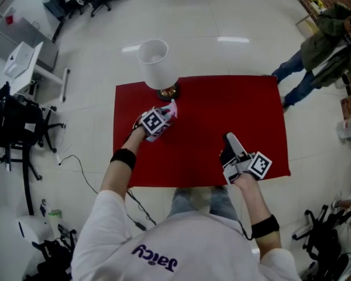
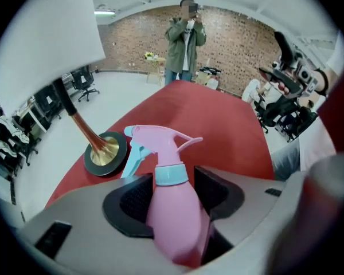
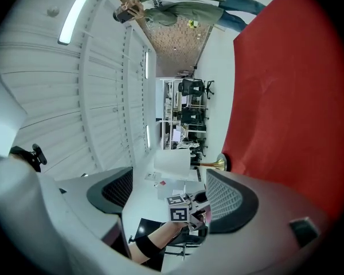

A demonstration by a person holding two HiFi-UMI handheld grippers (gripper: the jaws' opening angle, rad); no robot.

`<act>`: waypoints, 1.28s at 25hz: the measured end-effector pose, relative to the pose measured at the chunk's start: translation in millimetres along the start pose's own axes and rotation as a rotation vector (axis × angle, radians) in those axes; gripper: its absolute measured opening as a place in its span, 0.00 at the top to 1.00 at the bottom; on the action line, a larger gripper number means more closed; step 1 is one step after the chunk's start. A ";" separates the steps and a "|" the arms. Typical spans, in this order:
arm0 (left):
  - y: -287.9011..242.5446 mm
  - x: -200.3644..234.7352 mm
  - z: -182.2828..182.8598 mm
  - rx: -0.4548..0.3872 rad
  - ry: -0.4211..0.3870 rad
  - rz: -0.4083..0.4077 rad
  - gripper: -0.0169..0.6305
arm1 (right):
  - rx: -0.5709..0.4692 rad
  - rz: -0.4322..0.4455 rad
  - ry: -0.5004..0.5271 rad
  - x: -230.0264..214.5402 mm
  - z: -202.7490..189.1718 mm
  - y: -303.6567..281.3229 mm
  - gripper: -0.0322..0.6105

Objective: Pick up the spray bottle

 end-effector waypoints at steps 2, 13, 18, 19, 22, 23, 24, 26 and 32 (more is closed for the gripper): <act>15.8 -6.1 8.7 -0.061 0.015 0.025 0.62 | 0.008 0.012 0.007 4.1 1.3 -2.5 0.31; 97.8 -40.9 42.3 -0.364 0.139 0.201 0.62 | 0.037 0.044 0.083 16.9 14.9 -17.1 0.31; 134.6 -52.2 49.4 -0.467 0.188 0.320 0.62 | 0.042 0.062 0.180 31.6 22.5 -21.3 0.31; 139.9 -54.9 50.2 -0.474 0.189 0.346 0.62 | 0.043 0.058 0.218 34.7 25.0 -21.0 0.31; 153.9 -65.2 50.7 -0.502 0.185 0.405 0.62 | 0.041 0.037 0.316 40.5 32.9 -18.9 0.31; 158.4 -68.8 49.9 -0.514 0.185 0.419 0.62 | 0.039 0.023 0.350 41.9 35.4 -17.6 0.31; 162.8 -72.2 48.7 -0.528 0.186 0.434 0.62 | 0.036 0.004 0.385 43.8 37.6 -15.9 0.31; 172.5 -77.8 44.8 -0.561 0.196 0.470 0.62 | 0.023 -0.044 0.460 50.1 39.6 -12.8 0.31; 198.0 -98.3 34.8 -0.678 0.255 0.533 0.62 | 0.014 -0.088 0.769 78.8 36.0 -11.8 0.31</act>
Point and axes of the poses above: the fingertips, and each gripper's own axes: y backward along the fingers, x to its left, z out of its top, the point moved 9 cm from there along y, backward along the fingers, and after that the axes turned 2 degrees about -z, right-handed, at the moved point
